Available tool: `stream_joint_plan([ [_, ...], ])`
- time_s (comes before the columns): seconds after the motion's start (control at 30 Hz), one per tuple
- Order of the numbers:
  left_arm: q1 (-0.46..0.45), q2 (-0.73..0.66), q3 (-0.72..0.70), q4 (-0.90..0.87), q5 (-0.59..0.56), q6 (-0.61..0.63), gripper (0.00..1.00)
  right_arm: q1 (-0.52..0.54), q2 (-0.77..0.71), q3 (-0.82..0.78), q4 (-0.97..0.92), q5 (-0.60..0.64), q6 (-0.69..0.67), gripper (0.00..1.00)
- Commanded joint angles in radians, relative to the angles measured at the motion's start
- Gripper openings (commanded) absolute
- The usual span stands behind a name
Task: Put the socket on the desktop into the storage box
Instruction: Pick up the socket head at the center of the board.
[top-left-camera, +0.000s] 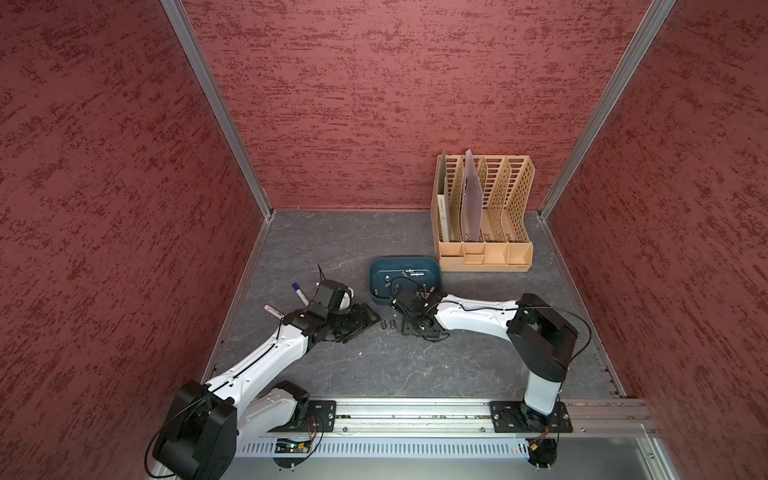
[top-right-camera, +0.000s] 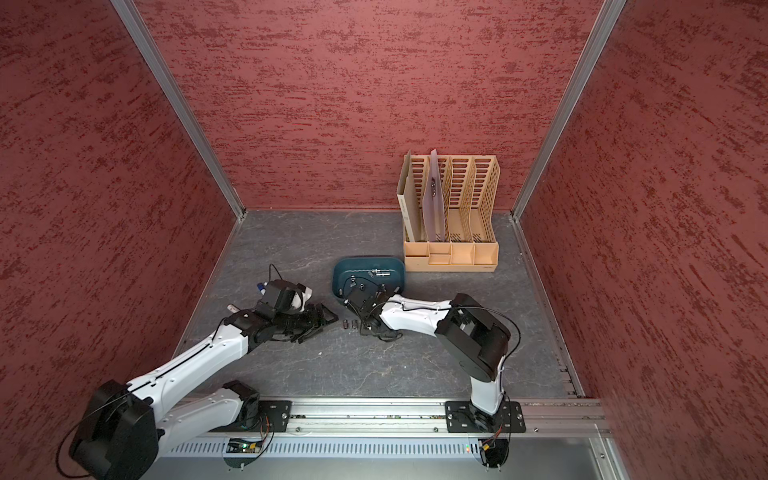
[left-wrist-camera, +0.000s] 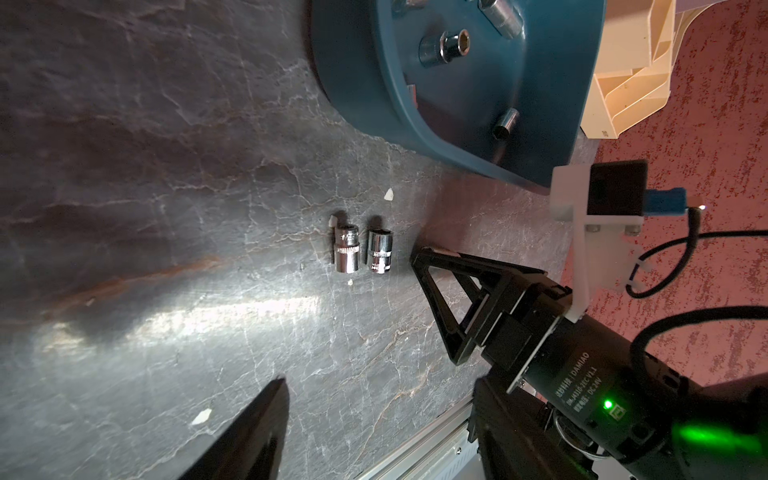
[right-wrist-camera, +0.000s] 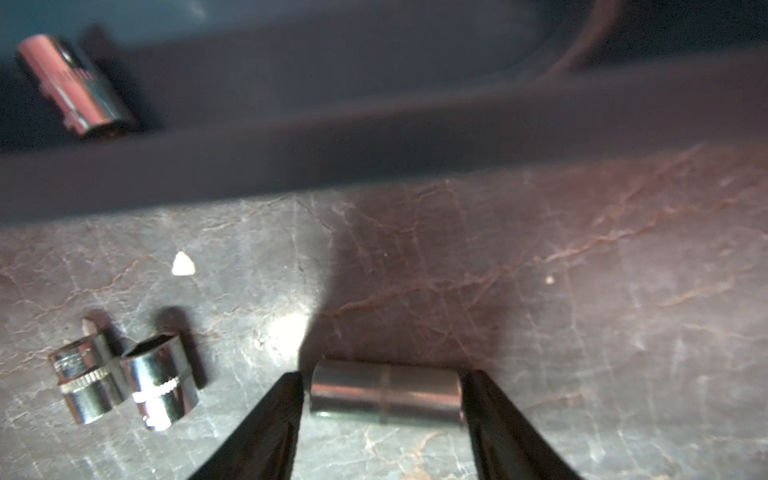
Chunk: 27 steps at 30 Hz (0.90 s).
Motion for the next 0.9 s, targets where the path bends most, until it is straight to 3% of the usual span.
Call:
stream_joint_plan([
  [0.0, 0.006, -0.017, -0.015, 0.016, -0.006, -0.007, 0.73, 0.005, -0.004, -0.032, 0.018, -0.014, 0.014, 0.59],
  [0.2, 0.008, -0.029, -0.021, 0.012, -0.008, -0.008, 0.73, 0.005, -0.019, -0.027, 0.001, 0.01, -0.008, 0.54],
  [0.87, 0.028, 0.007, 0.024, 0.044, -0.001, -0.009, 0.74, 0.004, -0.205, 0.036, -0.084, 0.071, -0.096, 0.55],
])
